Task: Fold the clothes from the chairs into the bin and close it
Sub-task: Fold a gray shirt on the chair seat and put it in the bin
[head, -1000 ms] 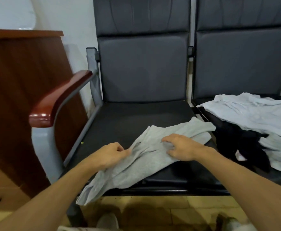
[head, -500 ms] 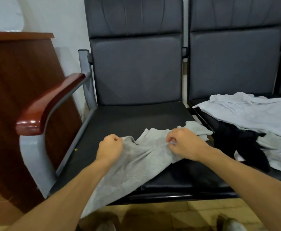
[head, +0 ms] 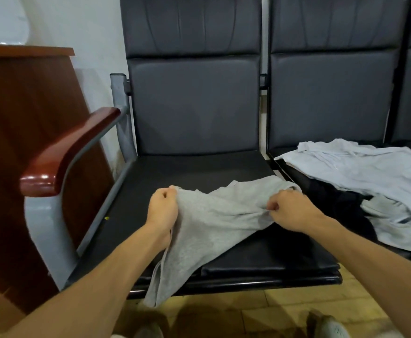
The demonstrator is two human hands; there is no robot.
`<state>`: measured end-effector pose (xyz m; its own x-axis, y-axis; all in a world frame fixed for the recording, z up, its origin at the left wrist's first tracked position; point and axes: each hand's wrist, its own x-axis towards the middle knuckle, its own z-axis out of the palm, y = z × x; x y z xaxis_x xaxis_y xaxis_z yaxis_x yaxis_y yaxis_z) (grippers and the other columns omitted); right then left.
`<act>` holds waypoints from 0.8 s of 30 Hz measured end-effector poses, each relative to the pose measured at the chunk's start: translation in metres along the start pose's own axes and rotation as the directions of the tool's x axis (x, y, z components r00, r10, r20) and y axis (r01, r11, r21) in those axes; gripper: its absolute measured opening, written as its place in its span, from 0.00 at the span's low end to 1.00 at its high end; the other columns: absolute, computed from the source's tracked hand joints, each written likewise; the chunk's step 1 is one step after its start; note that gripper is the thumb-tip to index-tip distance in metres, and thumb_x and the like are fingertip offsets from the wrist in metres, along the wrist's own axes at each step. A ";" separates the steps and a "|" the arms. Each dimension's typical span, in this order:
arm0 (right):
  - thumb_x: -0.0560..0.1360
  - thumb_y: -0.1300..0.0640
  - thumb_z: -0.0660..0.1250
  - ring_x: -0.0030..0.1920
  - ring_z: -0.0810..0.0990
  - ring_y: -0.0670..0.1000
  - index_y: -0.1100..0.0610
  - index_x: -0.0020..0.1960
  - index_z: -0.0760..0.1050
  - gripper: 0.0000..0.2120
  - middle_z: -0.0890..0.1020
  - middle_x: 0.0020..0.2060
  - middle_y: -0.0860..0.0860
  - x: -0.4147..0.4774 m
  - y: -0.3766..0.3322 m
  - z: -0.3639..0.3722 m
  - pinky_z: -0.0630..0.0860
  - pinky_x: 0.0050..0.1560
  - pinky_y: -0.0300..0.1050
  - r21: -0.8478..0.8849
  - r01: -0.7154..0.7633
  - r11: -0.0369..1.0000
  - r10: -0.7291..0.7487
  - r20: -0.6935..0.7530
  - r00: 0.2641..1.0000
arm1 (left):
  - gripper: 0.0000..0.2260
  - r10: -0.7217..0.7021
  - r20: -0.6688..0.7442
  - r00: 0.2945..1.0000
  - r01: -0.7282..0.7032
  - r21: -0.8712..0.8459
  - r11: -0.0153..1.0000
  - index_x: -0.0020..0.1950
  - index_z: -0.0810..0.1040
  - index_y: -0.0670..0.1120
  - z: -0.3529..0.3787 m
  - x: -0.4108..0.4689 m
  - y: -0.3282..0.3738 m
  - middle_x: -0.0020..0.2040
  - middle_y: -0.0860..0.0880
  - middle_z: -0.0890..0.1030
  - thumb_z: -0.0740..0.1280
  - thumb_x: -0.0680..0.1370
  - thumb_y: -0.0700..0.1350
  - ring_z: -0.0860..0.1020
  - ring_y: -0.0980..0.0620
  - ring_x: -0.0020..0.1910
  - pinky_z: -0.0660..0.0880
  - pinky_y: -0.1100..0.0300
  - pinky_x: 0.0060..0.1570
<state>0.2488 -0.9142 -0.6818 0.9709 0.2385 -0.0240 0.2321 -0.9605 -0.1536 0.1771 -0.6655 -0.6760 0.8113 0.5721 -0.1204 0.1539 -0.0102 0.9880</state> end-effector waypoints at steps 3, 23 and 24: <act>0.76 0.57 0.59 0.50 0.78 0.54 0.53 0.47 0.80 0.11 0.82 0.44 0.49 -0.004 -0.014 -0.006 0.65 0.52 0.45 0.024 0.036 0.999 -0.029 -0.233 0.972 | 0.08 0.180 0.227 0.957 -0.202 0.078 0.976 0.49 0.80 0.48 0.007 -0.021 0.005 0.50 0.54 0.80 0.62 0.80 0.47 0.77 0.56 0.48 0.73 0.62 0.47; 0.74 0.53 0.70 0.50 0.80 0.50 0.50 0.45 0.81 0.02 0.81 0.44 0.49 -0.014 -0.032 0.008 0.78 0.54 0.47 0.234 0.197 0.952 -0.216 0.060 0.975 | 0.09 -0.060 0.497 0.865 -0.302 0.615 0.729 0.57 0.75 0.49 0.001 -0.024 -0.015 0.49 0.54 0.76 0.66 0.78 0.47 0.75 0.56 0.49 0.73 0.63 0.48; 0.73 0.55 0.70 0.48 0.81 0.50 0.50 0.42 0.80 0.02 0.81 0.41 0.48 -0.014 -0.029 0.004 0.78 0.53 0.46 0.275 0.181 0.944 -0.193 0.016 0.981 | 0.14 -0.108 0.536 0.837 -0.310 0.629 0.713 0.59 0.74 0.50 0.000 -0.023 -0.017 0.51 0.54 0.75 0.68 0.76 0.53 0.74 0.56 0.53 0.74 0.61 0.52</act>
<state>0.2283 -0.8895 -0.6812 0.9067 0.4217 -0.0099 0.3787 -0.8241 -0.4212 0.1555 -0.6785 -0.6899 0.9649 0.0408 -0.2594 0.2128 -0.7004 0.6813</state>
